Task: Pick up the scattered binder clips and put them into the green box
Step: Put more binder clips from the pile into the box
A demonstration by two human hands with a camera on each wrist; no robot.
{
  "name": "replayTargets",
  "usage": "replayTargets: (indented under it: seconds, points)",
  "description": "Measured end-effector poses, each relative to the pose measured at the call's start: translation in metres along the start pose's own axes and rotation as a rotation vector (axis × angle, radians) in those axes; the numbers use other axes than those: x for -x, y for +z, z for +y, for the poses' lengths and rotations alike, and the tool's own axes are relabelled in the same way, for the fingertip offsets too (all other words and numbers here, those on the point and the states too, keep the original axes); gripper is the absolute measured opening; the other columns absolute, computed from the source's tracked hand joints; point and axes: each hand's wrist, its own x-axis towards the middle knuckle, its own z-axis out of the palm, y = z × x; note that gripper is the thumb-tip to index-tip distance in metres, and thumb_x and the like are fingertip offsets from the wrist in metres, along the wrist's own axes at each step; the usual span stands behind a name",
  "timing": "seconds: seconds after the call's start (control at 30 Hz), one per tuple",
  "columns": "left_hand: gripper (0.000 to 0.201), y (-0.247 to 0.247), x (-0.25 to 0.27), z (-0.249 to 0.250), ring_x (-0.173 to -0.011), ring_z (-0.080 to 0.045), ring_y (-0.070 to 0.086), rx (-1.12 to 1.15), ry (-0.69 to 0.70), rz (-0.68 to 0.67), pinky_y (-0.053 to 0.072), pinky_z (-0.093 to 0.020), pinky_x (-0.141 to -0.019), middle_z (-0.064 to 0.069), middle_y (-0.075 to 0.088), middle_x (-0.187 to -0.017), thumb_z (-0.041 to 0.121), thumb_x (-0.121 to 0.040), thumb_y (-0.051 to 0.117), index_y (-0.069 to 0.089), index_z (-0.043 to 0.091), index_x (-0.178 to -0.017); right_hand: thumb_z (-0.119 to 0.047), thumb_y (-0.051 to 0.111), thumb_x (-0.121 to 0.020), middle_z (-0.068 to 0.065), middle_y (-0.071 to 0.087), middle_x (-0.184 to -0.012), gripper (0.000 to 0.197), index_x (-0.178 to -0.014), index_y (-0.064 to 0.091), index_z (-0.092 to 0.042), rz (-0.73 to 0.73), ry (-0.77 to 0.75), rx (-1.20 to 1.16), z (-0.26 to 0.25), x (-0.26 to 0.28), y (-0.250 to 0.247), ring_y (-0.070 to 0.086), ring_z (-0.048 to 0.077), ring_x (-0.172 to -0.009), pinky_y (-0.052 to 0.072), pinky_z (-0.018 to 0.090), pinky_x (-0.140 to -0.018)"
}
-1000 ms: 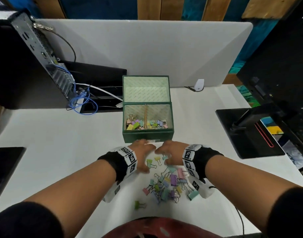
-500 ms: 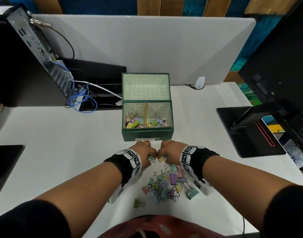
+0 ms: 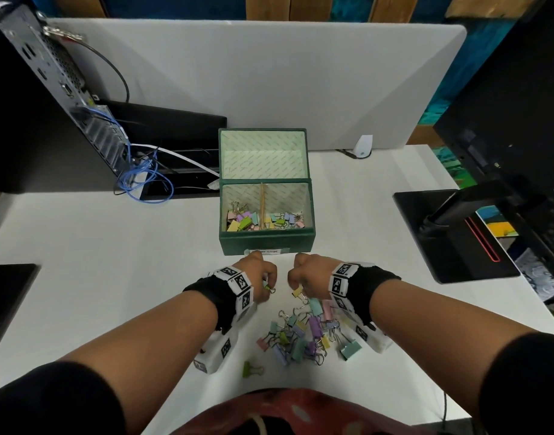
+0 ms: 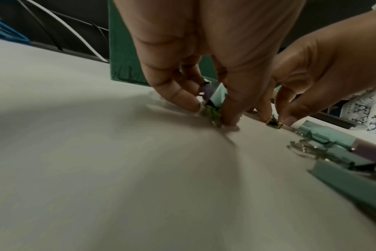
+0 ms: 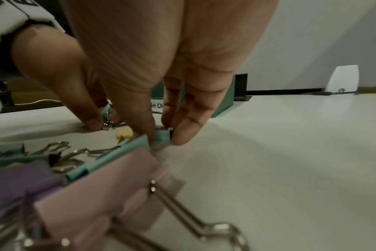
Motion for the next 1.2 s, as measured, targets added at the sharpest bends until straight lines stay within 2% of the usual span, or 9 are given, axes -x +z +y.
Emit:
replayTargets:
  seconds: [0.3,0.47,0.6,0.77,0.87,0.93,1.0,1.1,1.2]
  points:
    - [0.021,-0.007,0.002,-0.005,-0.083,-0.014,0.047,-0.009,0.009,-0.021,0.042,-0.023,-0.072,0.004,0.045,-0.095,0.019,-0.075,0.069,0.066,0.020,-0.095,-0.008,0.057,-0.083,0.010,0.054,-0.118,0.029,-0.112,0.062,-0.011,0.059,0.087,-0.106,0.010,0.006,-0.005,0.054,0.027,-0.107,0.042,0.028,-0.085]
    - [0.012,-0.009,0.005,-0.008,-0.080,-0.013,0.050,0.010,-0.023,0.001,0.042,-0.023,-0.068,0.005,0.050,-0.091,0.020,-0.072,0.069,0.061,0.024,-0.080,-0.009,0.056,-0.083,0.009,0.059,-0.116,0.026,-0.108,0.064,-0.010,0.145,0.195,-0.242,0.019,0.010,-0.009,0.056,0.026,-0.105,0.036,0.022,-0.080]
    - [0.014,-0.012,0.007,-0.011,-0.081,-0.014,0.051,0.018,-0.036,0.012,0.044,-0.023,-0.071,0.006,0.051,-0.090,0.021,-0.072,0.068,0.064,0.021,-0.086,-0.007,0.056,-0.081,0.012,0.064,-0.108,0.021,-0.099,0.066,-0.007,0.201,0.247,-0.316,0.020,0.012,-0.010,0.051,0.018,-0.086,0.038,0.023,-0.075]
    - [0.013,-0.016,0.010,-0.014,-0.081,-0.015,0.054,0.071,-0.036,0.058,0.046,-0.024,-0.072,0.004,0.057,-0.092,0.021,-0.071,0.069,0.058,0.023,-0.079,-0.006,0.058,-0.081,0.009,0.066,-0.093,0.017,-0.096,0.067,-0.007,0.272,0.308,-0.412,0.025,0.016,-0.008,0.051,0.015,-0.081,0.037,0.020,-0.065]
    - [0.015,-0.021,0.012,-0.015,-0.080,-0.014,0.053,0.144,-0.041,0.079,0.044,-0.024,-0.072,0.004,0.057,-0.094,0.020,-0.071,0.071,0.058,0.024,-0.077,-0.005,0.058,-0.080,0.003,0.062,-0.088,0.019,-0.095,0.069,-0.009,0.320,0.368,-0.513,0.026,0.019,-0.008,0.052,0.014,-0.079,0.037,0.016,-0.068]
    - [0.016,-0.025,0.014,-0.015,-0.075,-0.011,0.051,0.198,-0.023,0.102,0.042,-0.022,-0.070,0.005,0.057,-0.093,0.019,-0.071,0.073,0.058,0.025,-0.076,-0.004,0.059,-0.079,0.001,0.062,-0.085,0.019,-0.094,0.070,-0.010,0.354,0.378,-0.605,0.025,0.021,-0.012,0.053,0.011,-0.074,0.039,0.011,-0.060]
    - [0.016,-0.030,0.017,-0.013,-0.068,-0.008,0.049,0.241,-0.003,0.135,0.040,-0.019,-0.063,0.008,0.056,-0.086,0.017,-0.072,0.073,0.059,0.024,-0.077,-0.002,0.063,-0.077,0.001,0.063,-0.082,0.018,-0.092,0.069,-0.009,0.388,0.353,-0.712,0.022,0.025,-0.022,0.055,0.009,-0.068,0.043,0.007,-0.060]
    - [0.015,-0.042,0.020,-0.008,-0.061,-0.004,0.047,0.320,0.010,0.193,0.040,-0.016,-0.058,0.015,0.052,-0.071,0.017,-0.073,0.073,0.060,0.025,-0.075,0.002,0.066,-0.074,0.001,0.064,-0.076,0.017,-0.083,0.067,-0.013,0.460,0.326,-0.861,0.019,0.027,-0.043,0.059,0.015,-0.071,0.053,0.027,-0.078]
    - [0.022,-0.058,0.019,-0.003,-0.062,-0.007,0.049,0.437,-0.001,0.248,0.041,-0.017,-0.059,0.010,0.055,-0.070,0.016,-0.072,0.074,0.058,0.030,-0.069,0.001,0.068,-0.074,0.002,0.065,-0.076,0.019,-0.078,0.065,-0.018,0.594,0.325,-0.974,0.018,0.021,-0.065,0.060,0.017,-0.075,0.051,0.027,-0.075]
